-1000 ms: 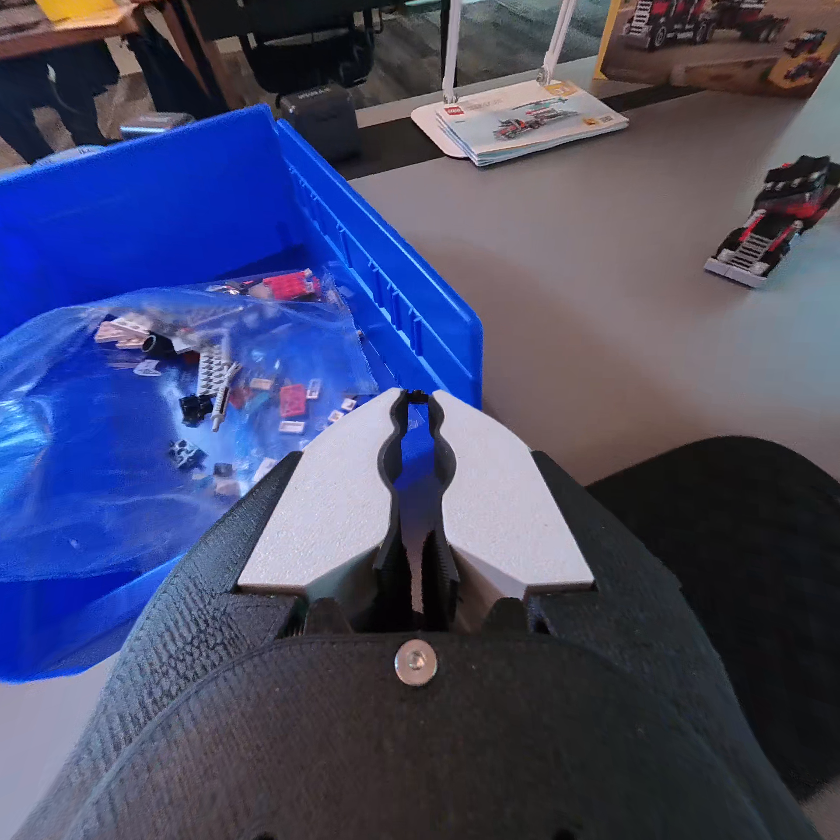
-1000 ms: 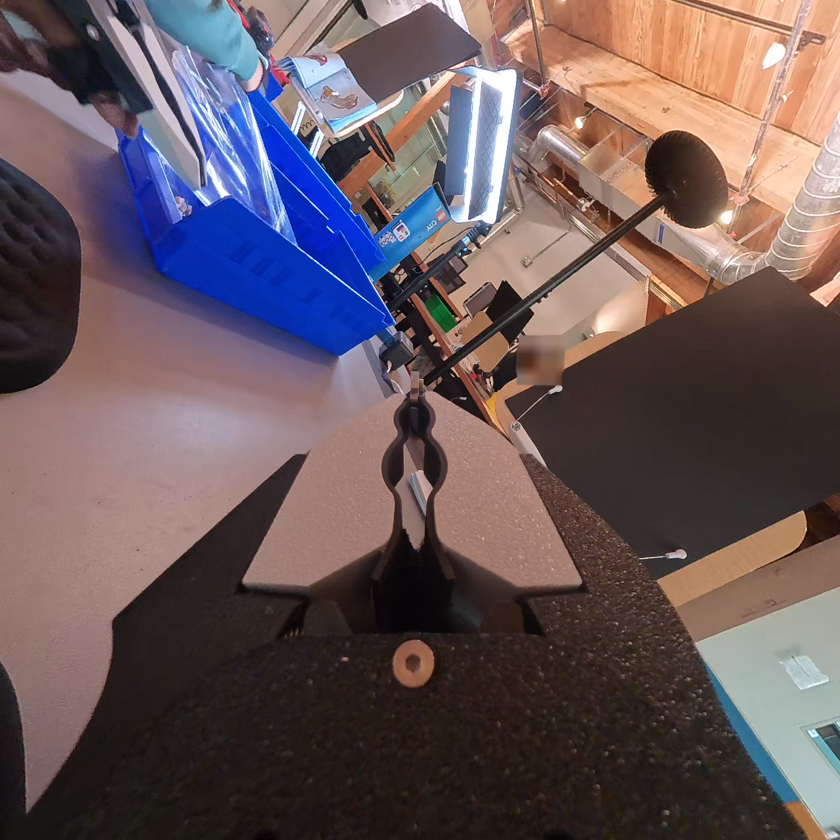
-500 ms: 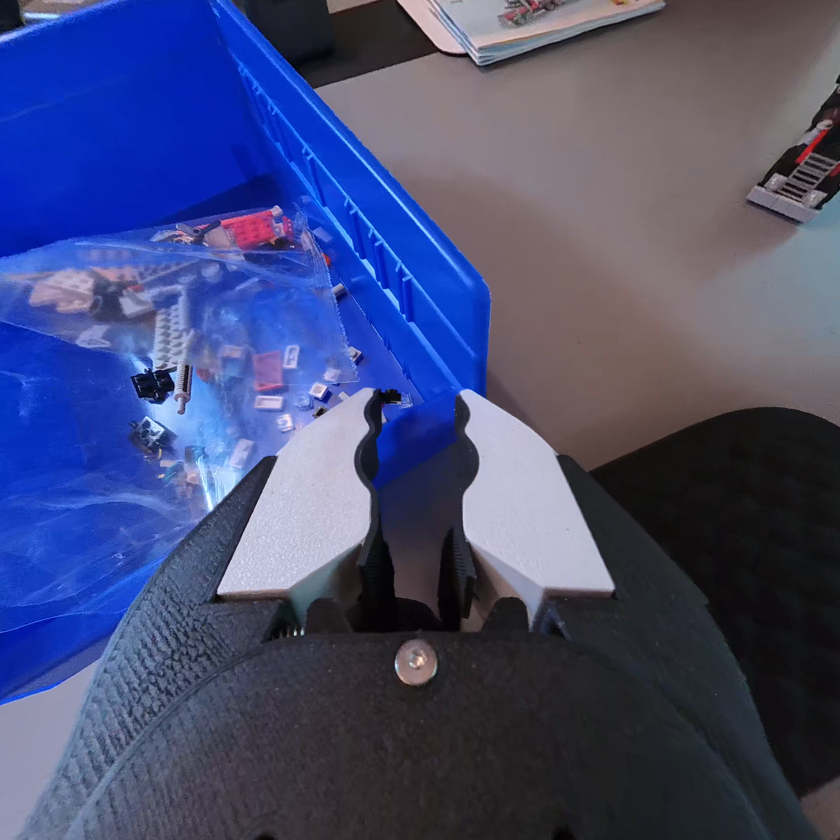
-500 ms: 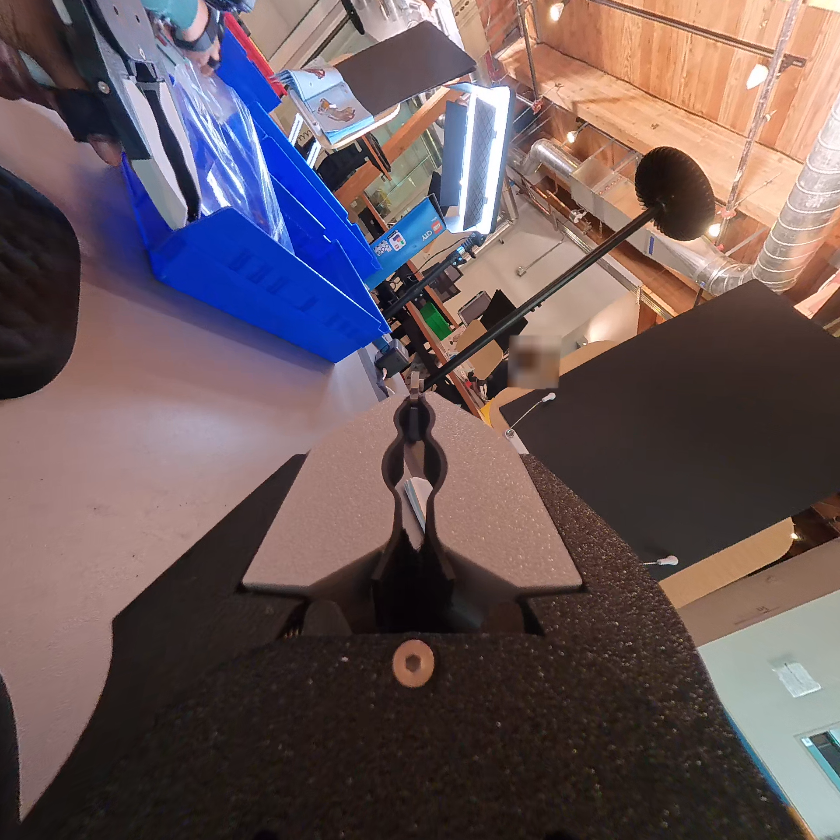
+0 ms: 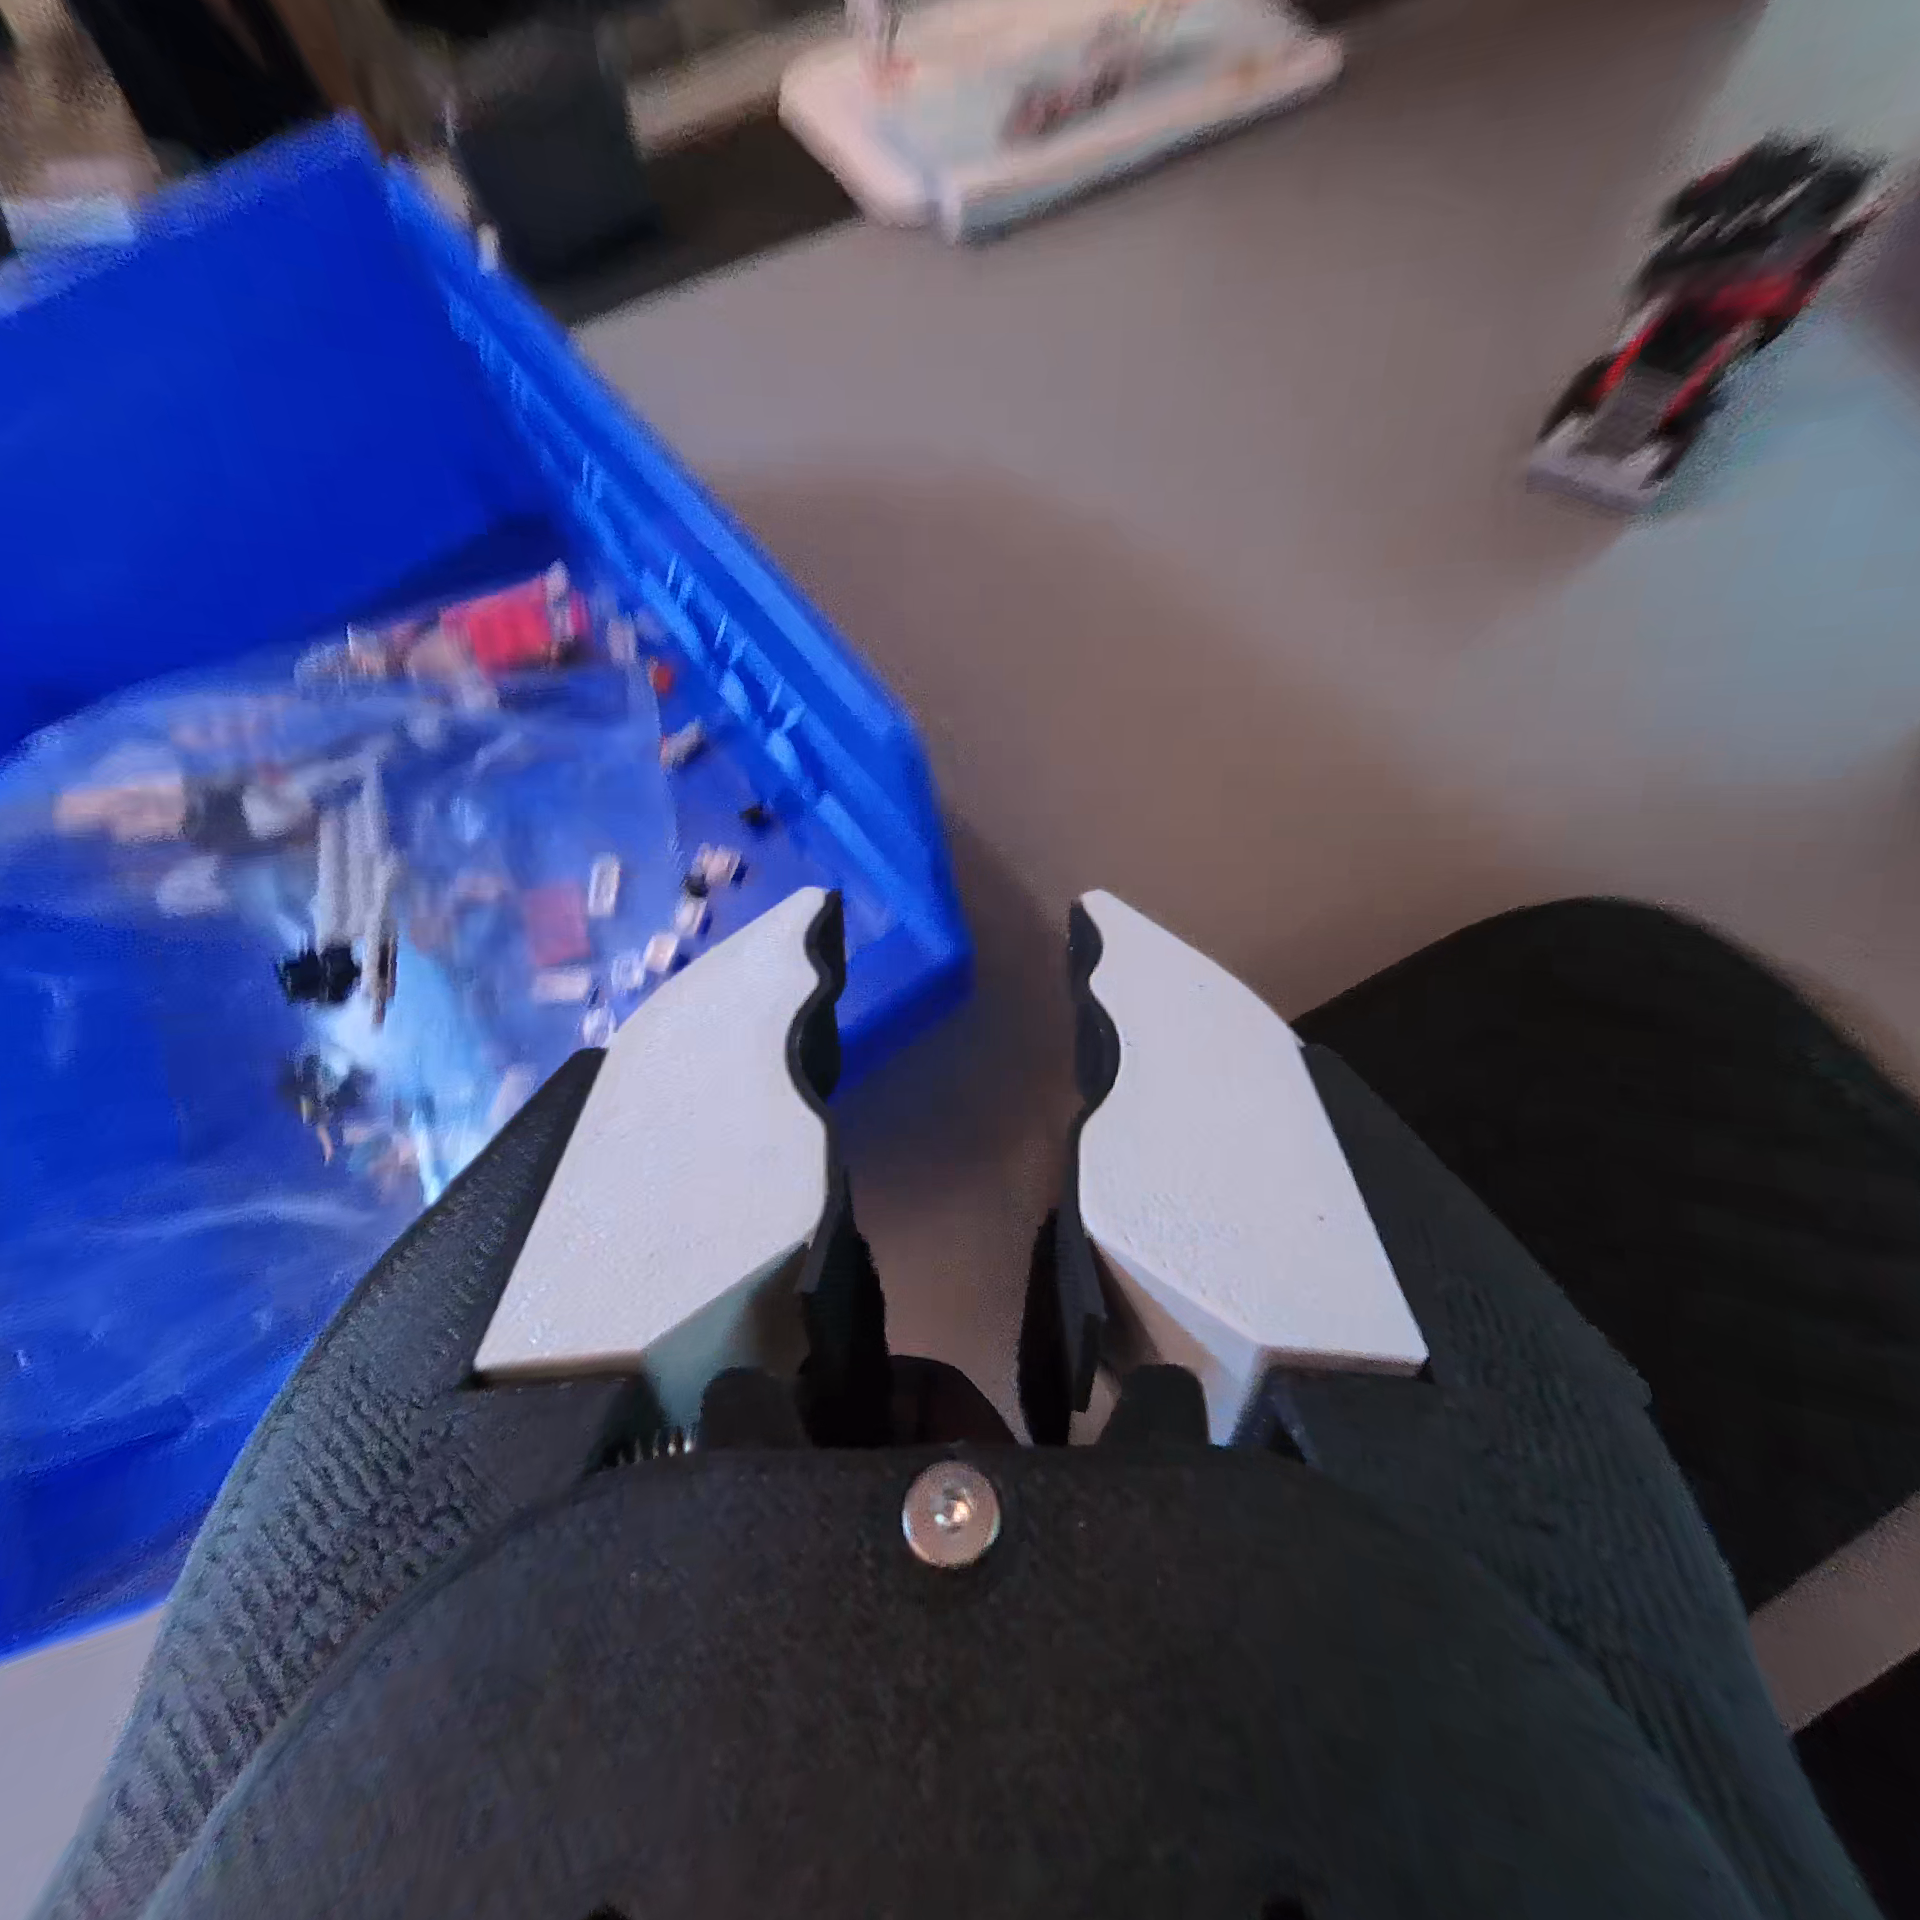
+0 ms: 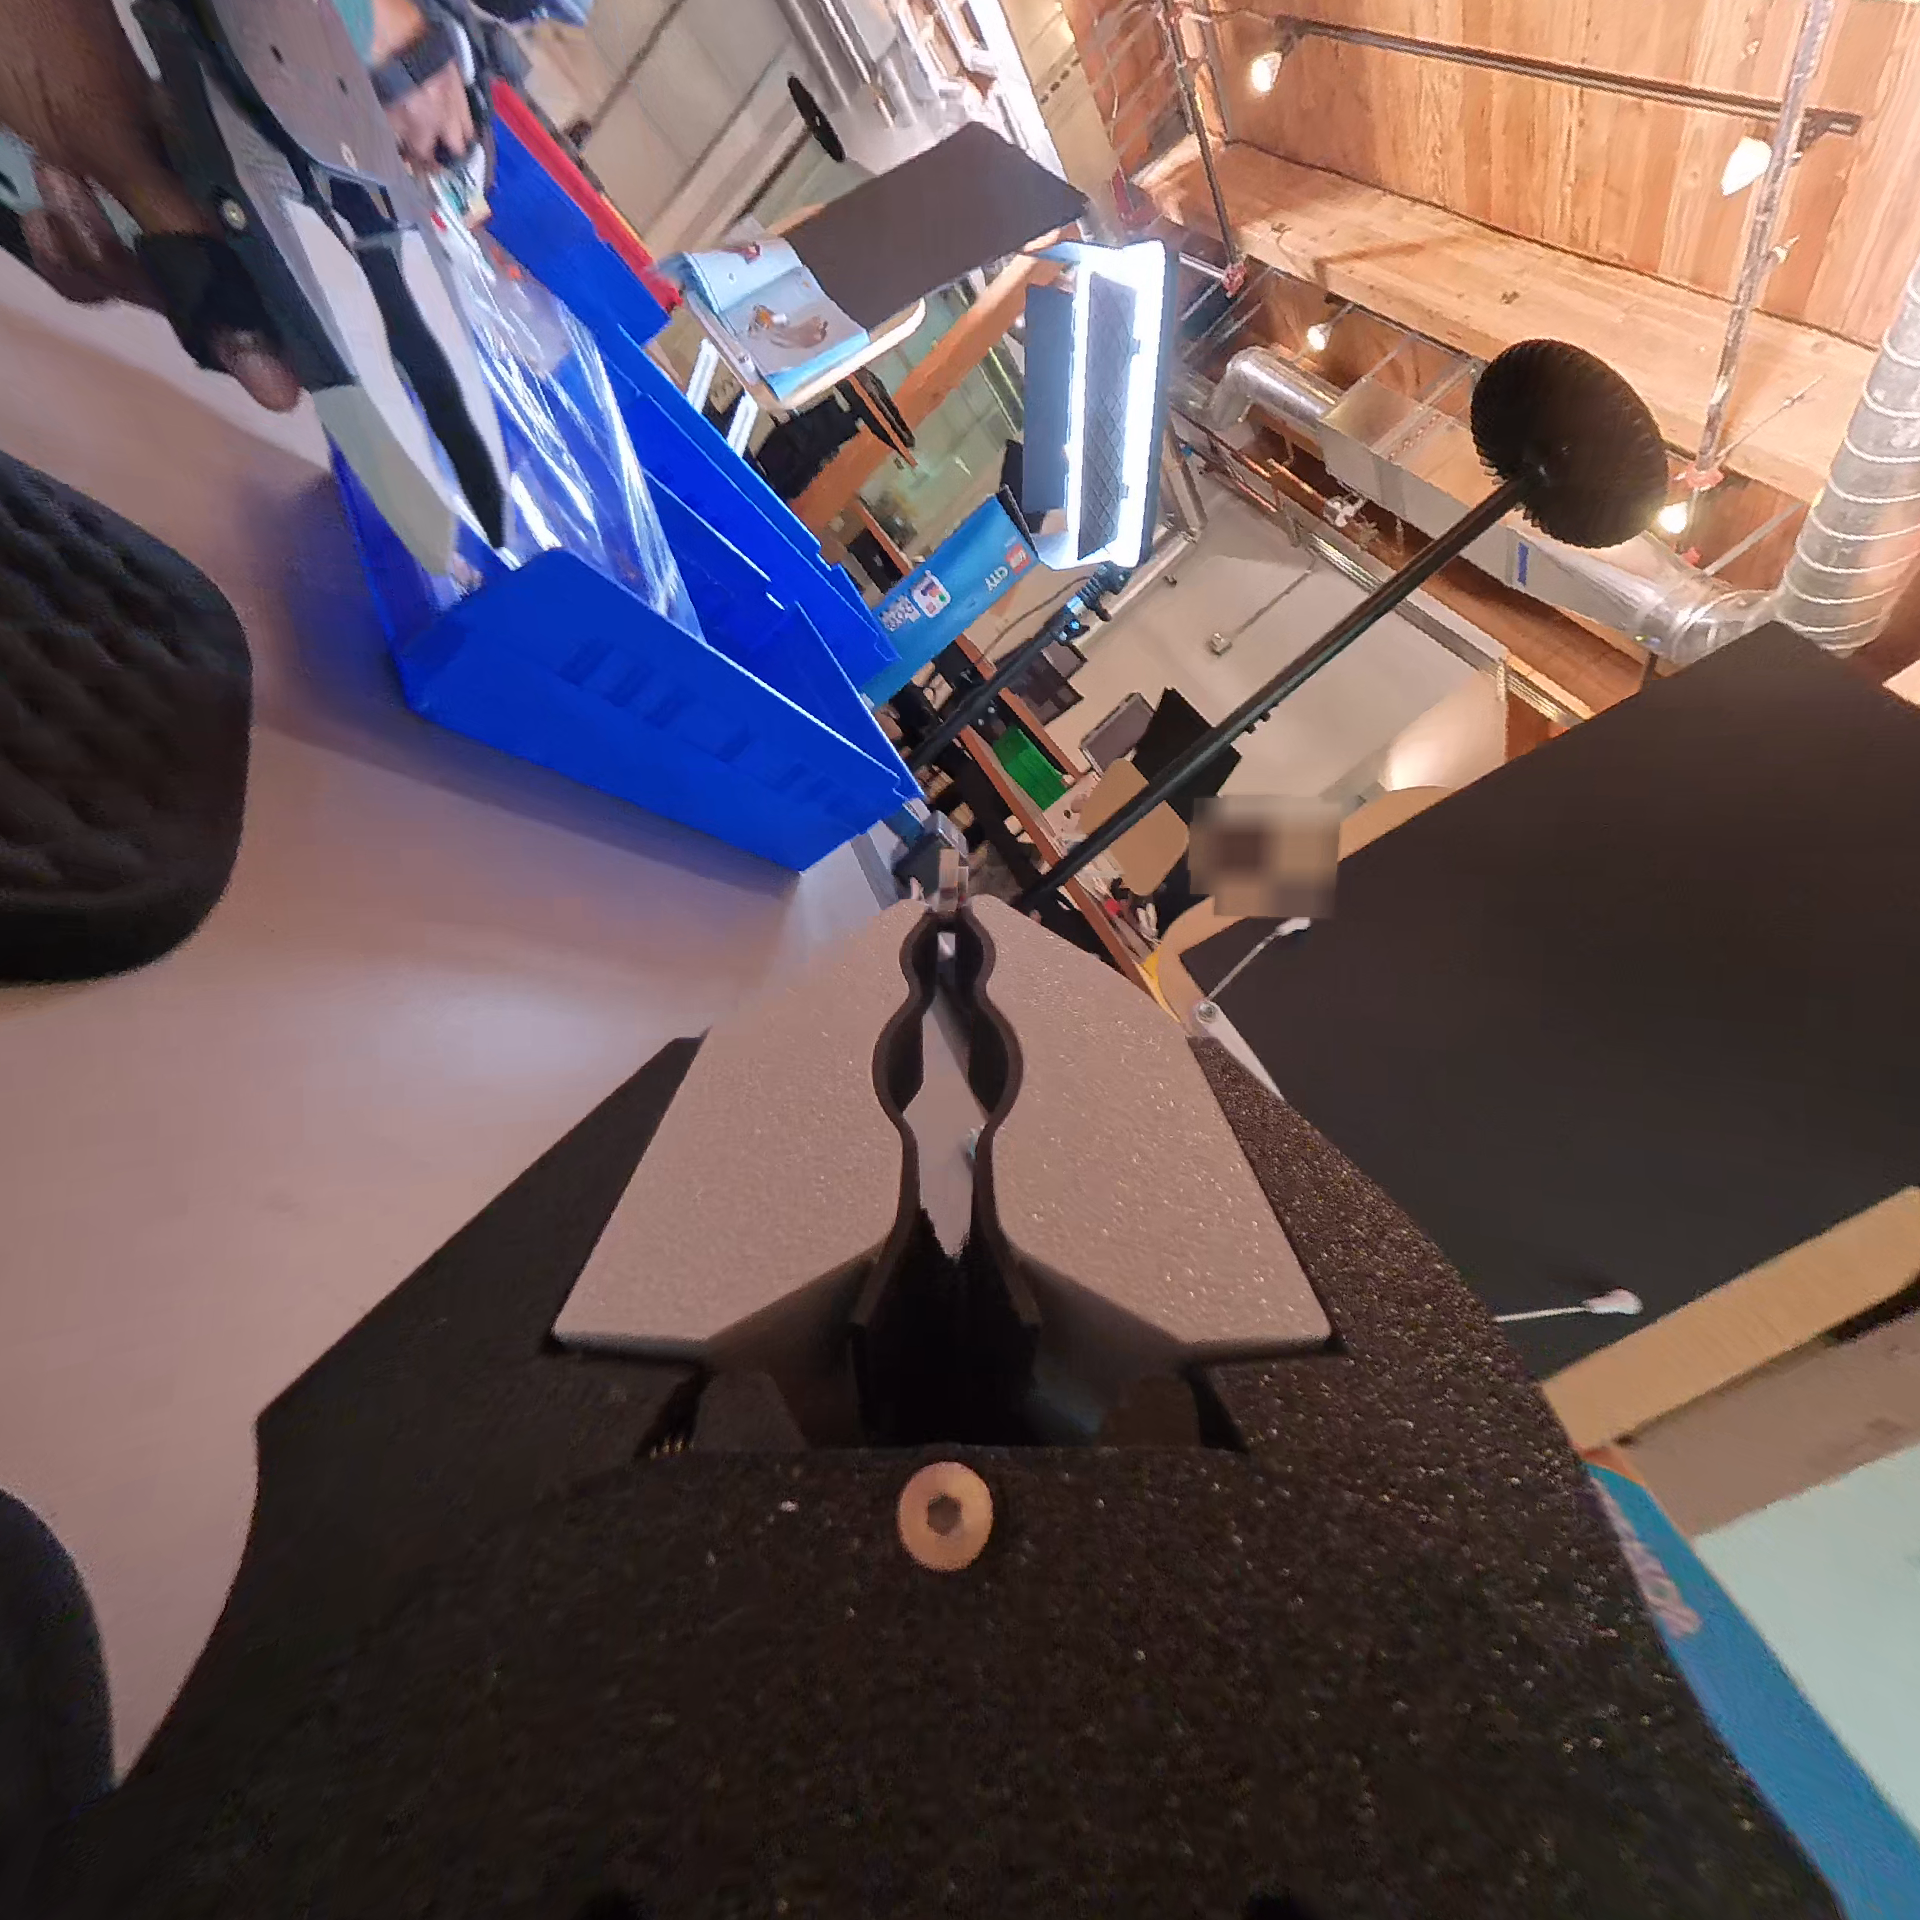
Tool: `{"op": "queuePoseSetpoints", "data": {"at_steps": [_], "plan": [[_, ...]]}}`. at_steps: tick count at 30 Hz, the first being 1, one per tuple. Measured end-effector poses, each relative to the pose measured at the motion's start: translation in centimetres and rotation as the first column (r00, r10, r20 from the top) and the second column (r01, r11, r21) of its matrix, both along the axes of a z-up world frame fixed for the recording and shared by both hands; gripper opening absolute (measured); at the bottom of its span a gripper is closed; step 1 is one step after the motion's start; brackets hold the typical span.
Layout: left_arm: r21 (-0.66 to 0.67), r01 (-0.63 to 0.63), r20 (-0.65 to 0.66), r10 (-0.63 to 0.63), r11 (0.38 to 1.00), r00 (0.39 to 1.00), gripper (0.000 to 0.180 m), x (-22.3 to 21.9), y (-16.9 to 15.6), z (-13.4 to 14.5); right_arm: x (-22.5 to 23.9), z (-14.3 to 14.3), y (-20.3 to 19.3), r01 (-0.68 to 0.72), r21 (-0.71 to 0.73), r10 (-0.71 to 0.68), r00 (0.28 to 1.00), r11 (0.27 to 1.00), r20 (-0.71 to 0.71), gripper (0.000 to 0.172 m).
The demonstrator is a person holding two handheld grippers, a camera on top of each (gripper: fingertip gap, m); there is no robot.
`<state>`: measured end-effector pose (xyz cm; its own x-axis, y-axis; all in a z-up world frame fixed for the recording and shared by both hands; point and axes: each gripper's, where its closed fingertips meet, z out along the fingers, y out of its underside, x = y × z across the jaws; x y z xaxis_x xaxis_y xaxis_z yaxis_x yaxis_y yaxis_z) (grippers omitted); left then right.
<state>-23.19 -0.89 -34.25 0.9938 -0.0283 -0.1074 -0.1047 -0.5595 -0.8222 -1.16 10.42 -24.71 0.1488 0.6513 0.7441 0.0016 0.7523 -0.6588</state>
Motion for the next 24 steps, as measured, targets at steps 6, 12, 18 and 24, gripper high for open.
{"op": "queuePoseSetpoints", "data": {"at_steps": [6, 12, 18, 24], "plan": [[0.587, 0.238, 0.105, -0.364, 0.774, 0.925, 0.027, 11.4, 2.1, 9.0, -0.4, 0.1, -2.5, -0.165, -0.047, 0.163, 0.986, 0.985, -0.028, 0.003], [0.646, 0.245, 0.466, -0.628, 0.723, 0.624, 0.027, 19.3, 4.3, 9.7, -0.7, -0.2, -5.2, -0.26, 0.044, 0.261, 0.965, 0.965, -0.016, 0.003], [0.624, 0.291, 0.42, -0.626, 0.725, 0.657, 0.018, 20.7, 5.4, 9.0, -1.0, -0.7, -5.8, -0.268, 0.075, 0.267, 0.963, 0.961, 0.02, 0.003], [0.579, 0.333, 0.44, -0.629, 0.744, 0.641, 0.018, 21.1, 5.3, 8.3, -1.2, -1.2, -6.3, -0.282, 0.089, 0.278, 0.959, 0.955, 0.052, 0.003]]}}
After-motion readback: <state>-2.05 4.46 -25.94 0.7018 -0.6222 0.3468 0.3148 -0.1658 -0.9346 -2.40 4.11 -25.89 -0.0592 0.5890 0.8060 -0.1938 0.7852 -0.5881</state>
